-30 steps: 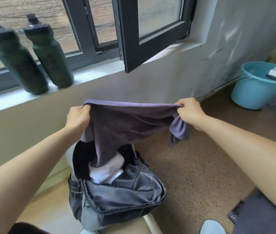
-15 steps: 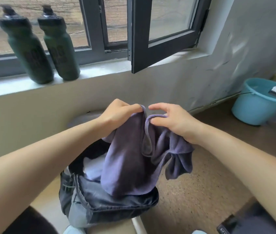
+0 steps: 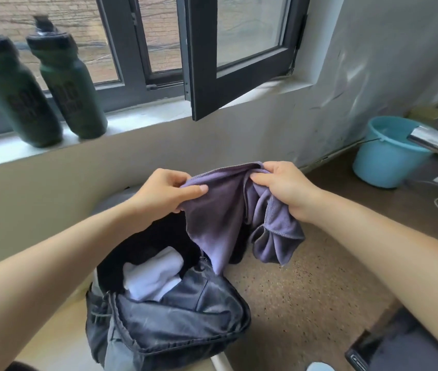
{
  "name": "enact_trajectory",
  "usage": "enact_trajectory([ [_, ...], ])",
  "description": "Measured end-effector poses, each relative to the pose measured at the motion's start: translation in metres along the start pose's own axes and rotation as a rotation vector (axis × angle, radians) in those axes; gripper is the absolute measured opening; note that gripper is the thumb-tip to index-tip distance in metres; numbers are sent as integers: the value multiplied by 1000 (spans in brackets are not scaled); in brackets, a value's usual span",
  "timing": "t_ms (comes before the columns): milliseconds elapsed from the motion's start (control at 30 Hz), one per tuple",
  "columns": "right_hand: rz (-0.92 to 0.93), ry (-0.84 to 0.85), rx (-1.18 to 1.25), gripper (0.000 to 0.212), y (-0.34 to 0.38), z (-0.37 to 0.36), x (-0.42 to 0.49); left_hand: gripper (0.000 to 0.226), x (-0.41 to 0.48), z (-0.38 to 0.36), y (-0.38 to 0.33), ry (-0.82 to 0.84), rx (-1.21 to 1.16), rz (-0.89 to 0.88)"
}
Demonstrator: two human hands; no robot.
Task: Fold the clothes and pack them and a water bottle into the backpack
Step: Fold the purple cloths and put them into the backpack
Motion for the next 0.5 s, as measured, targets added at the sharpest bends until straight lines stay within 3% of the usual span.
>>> enact_trajectory([
  [100, -47, -63, 72, 11, -1, 4, 4, 18, 2, 3, -1, -73, -164, -54],
  [200, -25, -90, 154, 27, 5, 6, 6, 1, 1, 5, -10, -243, -267, -129],
  [300, 16, -105, 223, 37, 12, 10, 3, 19, -2, 5, -17, -332, -233, -184],
  [400, 64, -32, 279, 41, 18, 10, -5, 20, -5, -6, -27, -171, -91, -301],
  [500, 96, 84, 341, 37, 25, 4, -14, 30, -9, -28, -29, 90, -21, -253],
])
Point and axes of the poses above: each hand's wrist, its own x-axis towards the middle knuckle, its own z-axis out of the back of the hand, y = z × x, the point moved 3 cm from there along x, towards the middle knuckle, and after that the axes turned 4 degrees about -x, right-handed, at the moved point
